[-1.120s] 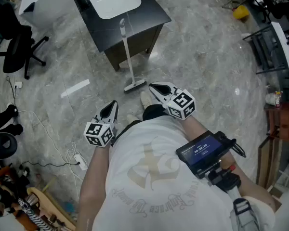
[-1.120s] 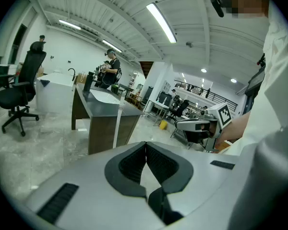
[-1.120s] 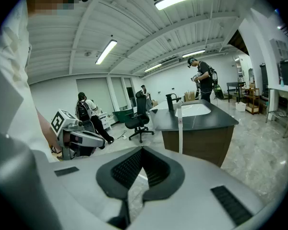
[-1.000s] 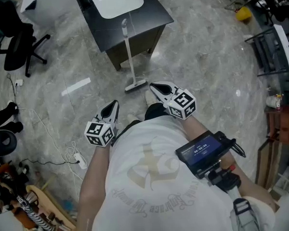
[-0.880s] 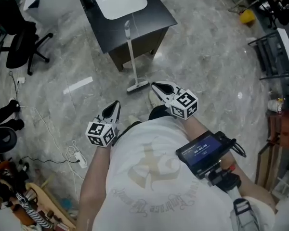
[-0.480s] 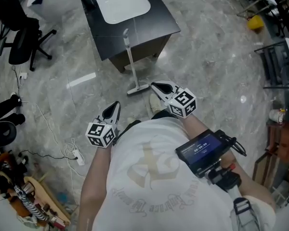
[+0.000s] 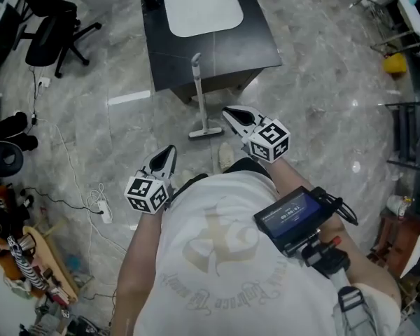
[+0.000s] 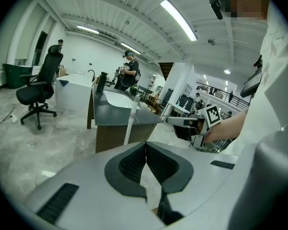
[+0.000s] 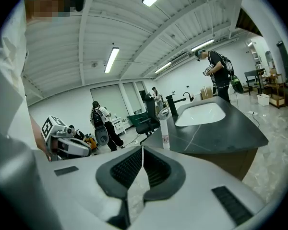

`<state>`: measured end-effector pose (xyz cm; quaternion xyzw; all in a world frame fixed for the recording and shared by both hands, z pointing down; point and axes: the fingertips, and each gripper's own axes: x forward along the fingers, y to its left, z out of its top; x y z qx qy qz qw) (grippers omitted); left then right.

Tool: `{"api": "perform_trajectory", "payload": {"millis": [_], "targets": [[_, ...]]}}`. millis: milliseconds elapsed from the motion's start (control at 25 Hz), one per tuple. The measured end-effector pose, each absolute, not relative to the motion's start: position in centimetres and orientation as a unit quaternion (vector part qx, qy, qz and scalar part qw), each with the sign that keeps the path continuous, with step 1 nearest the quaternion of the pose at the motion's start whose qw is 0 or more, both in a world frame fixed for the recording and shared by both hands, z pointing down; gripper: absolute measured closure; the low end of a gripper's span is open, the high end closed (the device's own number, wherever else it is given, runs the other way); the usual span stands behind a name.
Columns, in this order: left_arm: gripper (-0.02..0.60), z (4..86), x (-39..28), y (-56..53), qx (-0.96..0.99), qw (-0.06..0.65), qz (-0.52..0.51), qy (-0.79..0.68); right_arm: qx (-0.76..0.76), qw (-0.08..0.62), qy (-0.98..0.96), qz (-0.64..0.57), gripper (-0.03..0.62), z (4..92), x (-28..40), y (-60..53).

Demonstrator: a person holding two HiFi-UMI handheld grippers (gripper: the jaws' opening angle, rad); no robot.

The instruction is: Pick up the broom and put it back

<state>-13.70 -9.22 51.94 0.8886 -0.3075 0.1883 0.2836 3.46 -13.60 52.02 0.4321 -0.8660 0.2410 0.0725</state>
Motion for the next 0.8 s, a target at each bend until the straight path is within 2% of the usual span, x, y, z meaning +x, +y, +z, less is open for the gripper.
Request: {"api": "perform_trajectory", "payload": {"millis": [320, 440, 800], "targets": [[0.569, 52.2, -14.0, -9.7, 0.865, 0.292, 0.178, -0.368, 0.398, 0.074, -0.886, 0.226, 0.567, 52.0, 3.5, -19.7], [0.569, 52.1, -14.6, -9.4, 0.852, 0.295, 0.171, -0.397, 0.381, 0.077, -0.890, 0.237, 0.475, 52.4, 2.9, -21.6], [0.569, 52.0, -16.5, -7.9, 0.815, 0.302, 0.155, -0.470, 0.359, 0.118, -0.892, 0.249, 0.403, 55.0, 1.2, -26.1]]}}
